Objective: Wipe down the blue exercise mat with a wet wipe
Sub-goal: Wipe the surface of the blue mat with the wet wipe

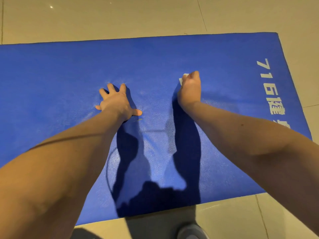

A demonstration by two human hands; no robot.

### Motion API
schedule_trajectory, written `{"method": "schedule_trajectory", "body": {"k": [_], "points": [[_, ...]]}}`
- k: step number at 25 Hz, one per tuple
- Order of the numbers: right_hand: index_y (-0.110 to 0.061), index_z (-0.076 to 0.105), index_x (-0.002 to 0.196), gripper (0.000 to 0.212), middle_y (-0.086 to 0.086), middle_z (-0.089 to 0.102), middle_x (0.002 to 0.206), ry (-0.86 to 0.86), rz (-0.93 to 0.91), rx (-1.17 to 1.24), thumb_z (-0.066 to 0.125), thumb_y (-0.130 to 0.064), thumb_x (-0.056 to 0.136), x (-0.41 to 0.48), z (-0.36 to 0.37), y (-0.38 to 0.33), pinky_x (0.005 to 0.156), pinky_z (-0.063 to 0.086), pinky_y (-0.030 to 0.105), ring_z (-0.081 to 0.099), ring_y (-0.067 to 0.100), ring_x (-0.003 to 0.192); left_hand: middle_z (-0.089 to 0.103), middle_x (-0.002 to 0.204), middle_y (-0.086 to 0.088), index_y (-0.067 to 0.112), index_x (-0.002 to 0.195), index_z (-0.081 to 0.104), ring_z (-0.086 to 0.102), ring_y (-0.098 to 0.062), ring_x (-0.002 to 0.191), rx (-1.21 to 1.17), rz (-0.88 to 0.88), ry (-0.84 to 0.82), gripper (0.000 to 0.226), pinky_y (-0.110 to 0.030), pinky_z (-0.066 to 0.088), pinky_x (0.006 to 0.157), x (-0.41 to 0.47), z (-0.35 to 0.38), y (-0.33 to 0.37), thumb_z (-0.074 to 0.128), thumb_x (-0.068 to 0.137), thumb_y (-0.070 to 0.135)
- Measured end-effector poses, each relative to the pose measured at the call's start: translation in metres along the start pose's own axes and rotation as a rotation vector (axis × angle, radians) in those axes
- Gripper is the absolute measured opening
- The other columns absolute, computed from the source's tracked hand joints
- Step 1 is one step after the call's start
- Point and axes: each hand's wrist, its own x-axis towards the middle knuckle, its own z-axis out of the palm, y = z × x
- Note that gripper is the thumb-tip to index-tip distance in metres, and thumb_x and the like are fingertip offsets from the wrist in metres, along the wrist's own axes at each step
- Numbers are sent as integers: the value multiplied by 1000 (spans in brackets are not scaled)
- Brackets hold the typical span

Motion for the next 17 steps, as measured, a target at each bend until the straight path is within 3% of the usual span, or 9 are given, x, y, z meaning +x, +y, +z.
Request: {"method": "schedule_trajectory", "body": {"k": [5,8,11,14,17], "points": [[2,58,111,22,23,50,119,-87,-309,-16,48,2,92,-26,20,-68,91,43,42,49,37,110,8,157,-6,35,152,17,10,-41,143,4,-12,-20,121,-68,45,97,-2,-3,0,83,58,72],[-16,53,91,16,5,51,106,-109,-488,-119,45,-2,89,-17,21,-55,86,47,42,52,28,103,9,158,-9,31,150,22,11,-43,143,11,-10,-29,112,-66,45,97,2,-11,2,76,64,77],[-29,34,72,14,-5,41,85,21,-244,-137,37,-19,82,17,2,-16,77,39,37,41,22,77,16,156,-12,23,149,28,16,-42,144,-5,-32,91,105,-69,40,101,13,-15,15,71,71,78],[-21,38,96,17,2,28,106,-26,-69,-114,45,-7,90,40,-17,12,82,26,30,24,20,93,7,161,-8,31,155,16,7,-39,148,-53,0,85,110,-74,33,104,23,-16,25,77,72,69],[-16,33,102,25,3,23,109,30,-7,-26,49,-1,90,37,-6,-3,85,24,28,21,17,98,5,161,-6,38,155,12,6,-42,147,-22,7,31,115,-71,40,99,29,-22,23,78,67,72]]}}
